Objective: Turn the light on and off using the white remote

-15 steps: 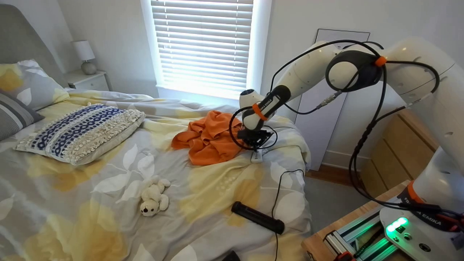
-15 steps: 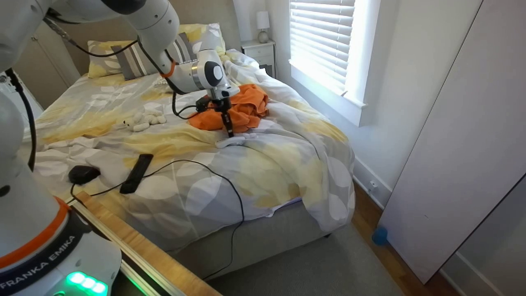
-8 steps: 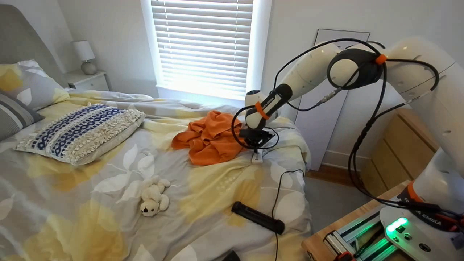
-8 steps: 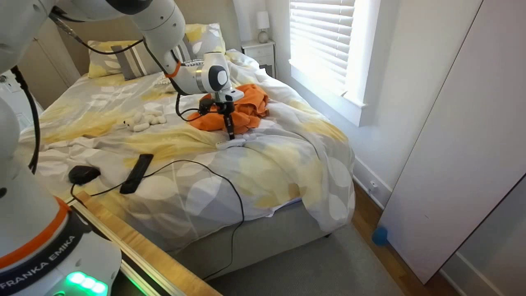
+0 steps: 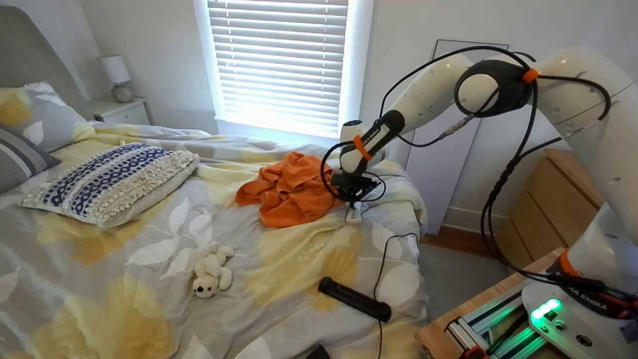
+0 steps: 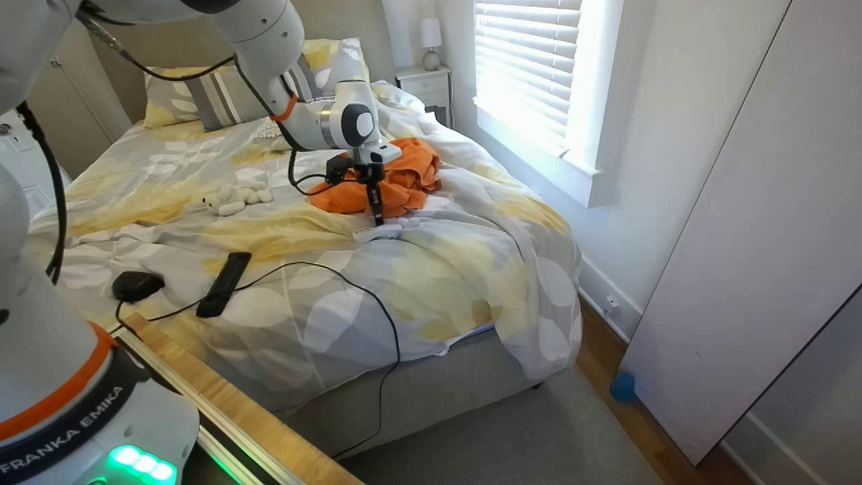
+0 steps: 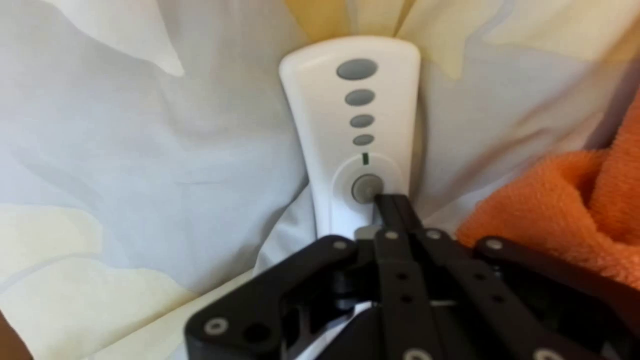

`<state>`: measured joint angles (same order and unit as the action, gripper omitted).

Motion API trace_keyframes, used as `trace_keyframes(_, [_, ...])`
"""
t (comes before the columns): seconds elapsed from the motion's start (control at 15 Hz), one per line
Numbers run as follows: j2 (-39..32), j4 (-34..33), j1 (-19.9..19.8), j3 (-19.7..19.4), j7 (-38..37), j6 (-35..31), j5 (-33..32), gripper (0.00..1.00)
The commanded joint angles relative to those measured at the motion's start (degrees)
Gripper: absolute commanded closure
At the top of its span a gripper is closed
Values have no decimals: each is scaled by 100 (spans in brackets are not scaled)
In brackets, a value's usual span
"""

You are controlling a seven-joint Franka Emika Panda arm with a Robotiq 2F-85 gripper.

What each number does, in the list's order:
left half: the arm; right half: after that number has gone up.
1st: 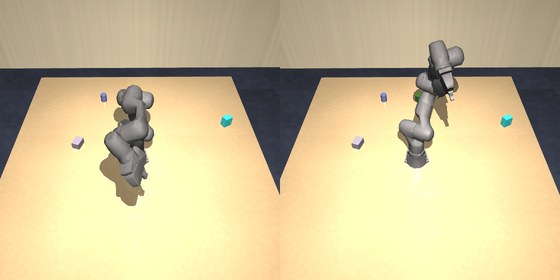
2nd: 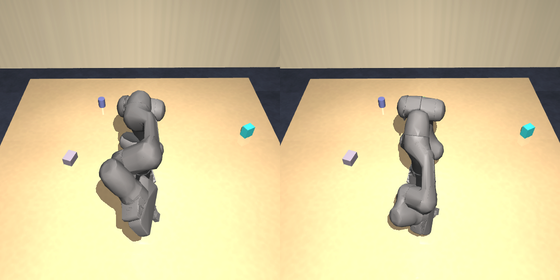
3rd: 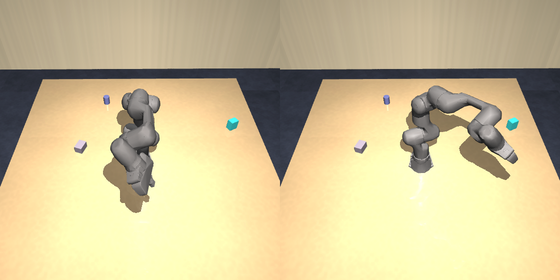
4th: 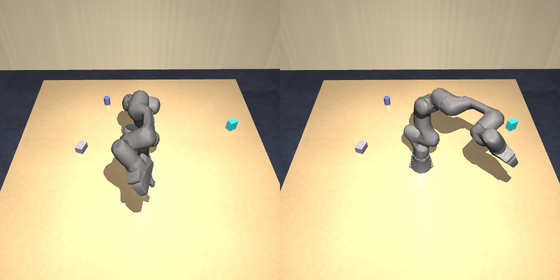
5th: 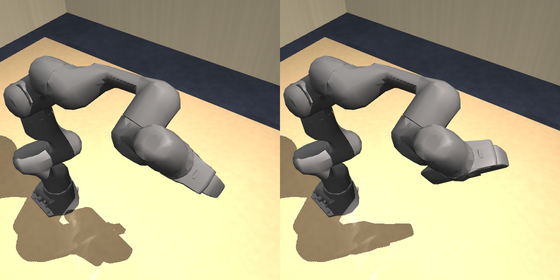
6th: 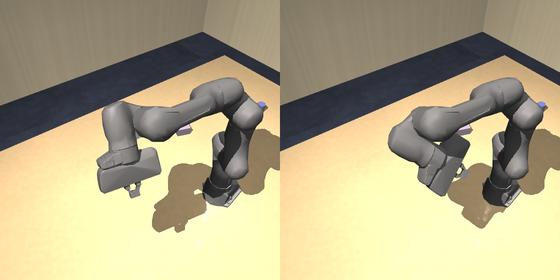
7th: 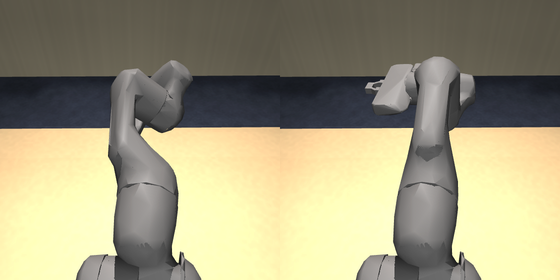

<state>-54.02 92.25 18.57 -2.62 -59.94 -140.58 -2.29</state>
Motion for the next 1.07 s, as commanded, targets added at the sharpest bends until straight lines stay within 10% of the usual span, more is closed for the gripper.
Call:
trace_keyframes(0.0, [331,411,77,-40,76,71,19,100])
trace_keyframes(1.0, [865,812,12,139,309,320,83,100])
